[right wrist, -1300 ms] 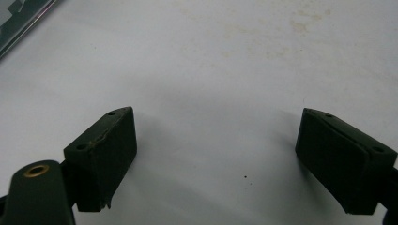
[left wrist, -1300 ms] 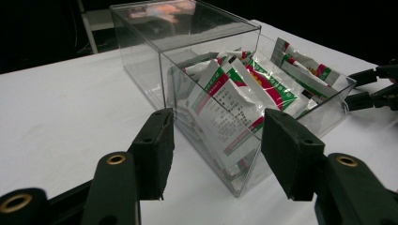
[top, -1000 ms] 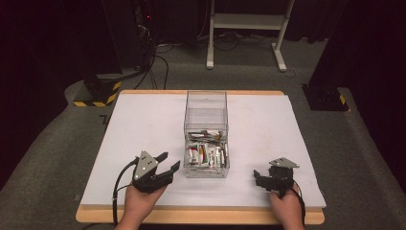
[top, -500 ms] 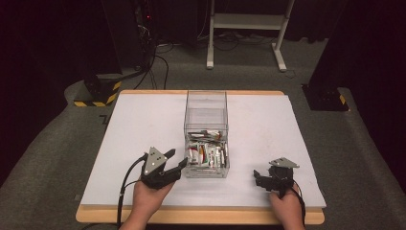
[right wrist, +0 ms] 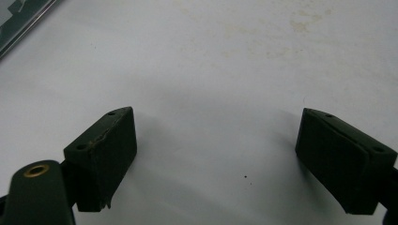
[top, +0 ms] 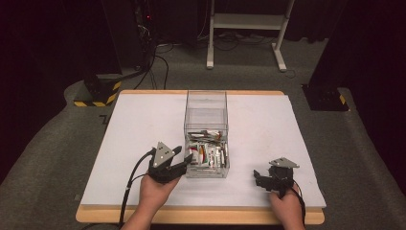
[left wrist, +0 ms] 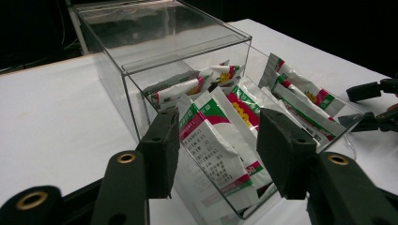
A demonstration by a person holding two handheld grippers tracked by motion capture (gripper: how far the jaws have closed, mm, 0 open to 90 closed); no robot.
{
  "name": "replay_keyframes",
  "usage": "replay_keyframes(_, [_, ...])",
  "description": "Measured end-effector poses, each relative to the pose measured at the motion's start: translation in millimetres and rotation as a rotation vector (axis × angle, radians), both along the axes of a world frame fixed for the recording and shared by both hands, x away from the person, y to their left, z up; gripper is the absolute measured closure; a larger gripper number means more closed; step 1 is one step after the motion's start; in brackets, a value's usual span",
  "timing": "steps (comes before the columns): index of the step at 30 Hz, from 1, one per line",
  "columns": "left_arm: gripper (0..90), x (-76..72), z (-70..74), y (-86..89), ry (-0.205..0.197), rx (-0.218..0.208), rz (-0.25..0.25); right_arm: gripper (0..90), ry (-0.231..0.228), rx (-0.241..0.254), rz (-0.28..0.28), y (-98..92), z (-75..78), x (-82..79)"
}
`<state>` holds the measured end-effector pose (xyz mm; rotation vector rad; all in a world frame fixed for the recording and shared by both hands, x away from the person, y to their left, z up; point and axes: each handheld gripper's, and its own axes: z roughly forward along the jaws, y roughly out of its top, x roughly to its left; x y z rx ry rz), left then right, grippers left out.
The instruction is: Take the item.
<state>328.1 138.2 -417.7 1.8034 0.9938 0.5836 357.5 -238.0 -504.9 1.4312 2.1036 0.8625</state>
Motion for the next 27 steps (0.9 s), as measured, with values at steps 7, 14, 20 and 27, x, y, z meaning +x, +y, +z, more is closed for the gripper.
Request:
replay_keyframes(7, [51.4,8.8,-1.5,-5.1,0.009,0.013,0.008,12.9,0.000,0.000,0.000,0.0,0.0,0.0])
replay_keyframes(14, [52.9,17.5,-2.6,-9.7,0.021,0.024,0.020,12.9,0.001,0.001,0.000,0.0,0.0,-0.1])
replay_keyframes(20, [54.8,24.7,-5.3,-13.5,0.035,0.035,0.029,13.0,0.001,0.001,0.000,0.0,0.0,-0.1])
replay_keyframes(27, [59.8,29.0,-8.3,-17.1,0.040,0.057,0.045,13.0,0.000,0.001,0.000,0.0,0.0,-0.1])
